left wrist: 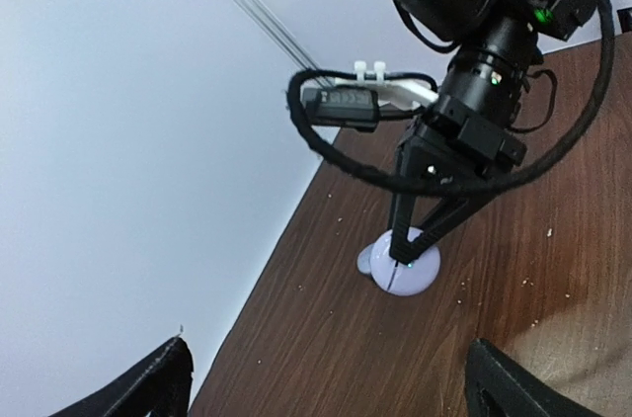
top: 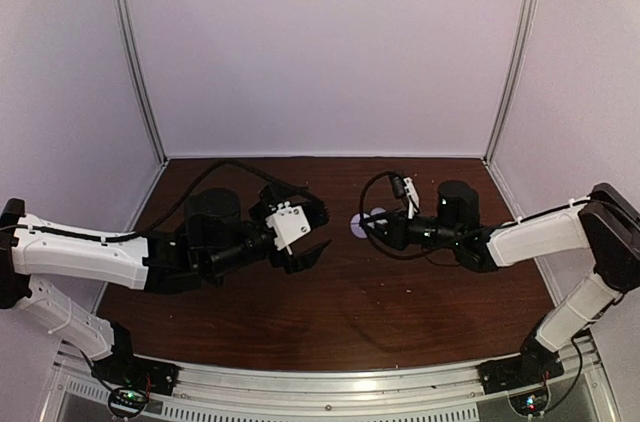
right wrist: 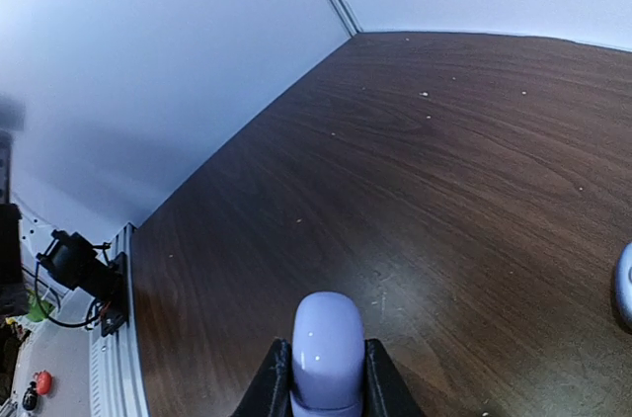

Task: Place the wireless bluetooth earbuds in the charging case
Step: Place the charging case with the earbuds at the center of the board.

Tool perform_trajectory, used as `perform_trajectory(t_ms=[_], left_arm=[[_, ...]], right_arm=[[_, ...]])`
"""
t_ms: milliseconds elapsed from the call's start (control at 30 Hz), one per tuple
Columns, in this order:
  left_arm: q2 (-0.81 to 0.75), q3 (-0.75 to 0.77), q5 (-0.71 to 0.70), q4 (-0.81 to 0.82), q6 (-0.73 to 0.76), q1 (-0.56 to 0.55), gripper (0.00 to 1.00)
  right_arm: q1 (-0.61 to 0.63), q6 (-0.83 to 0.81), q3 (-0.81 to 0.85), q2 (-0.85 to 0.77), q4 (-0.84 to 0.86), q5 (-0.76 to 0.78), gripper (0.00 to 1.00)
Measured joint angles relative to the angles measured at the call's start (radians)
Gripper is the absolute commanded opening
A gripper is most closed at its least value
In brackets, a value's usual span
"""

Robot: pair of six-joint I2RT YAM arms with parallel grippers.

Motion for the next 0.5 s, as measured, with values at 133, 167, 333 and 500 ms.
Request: perform_trajectory(t_ms=[133, 167, 333, 500], left_arm=[[-0.001, 0.000, -0.028, 0.023, -0.042, 0.002, 0.98], [-0.001, 0.000, -0.033, 0.025, -0.049, 0.002, 0.98], [-0.001, 0.000, -0.055, 0.032, -0.075, 0.002, 0.98], [-0.002, -0.008, -0.077, 0.042, -0.103, 0.002, 0.98]], right_arm=[[-0.029, -0.027, 0.100, 0.143, -0.042, 0.026, 0.06], [-0.034, -0.029, 0.123, 0.175, -0.047, 0.029, 0.06], [-0.048, -0.033, 0.235, 0.320, -0.061, 0.027, 0.06], [-0.060, -0.028, 0.307, 0.421, -0.071, 0.019, 0.09]])
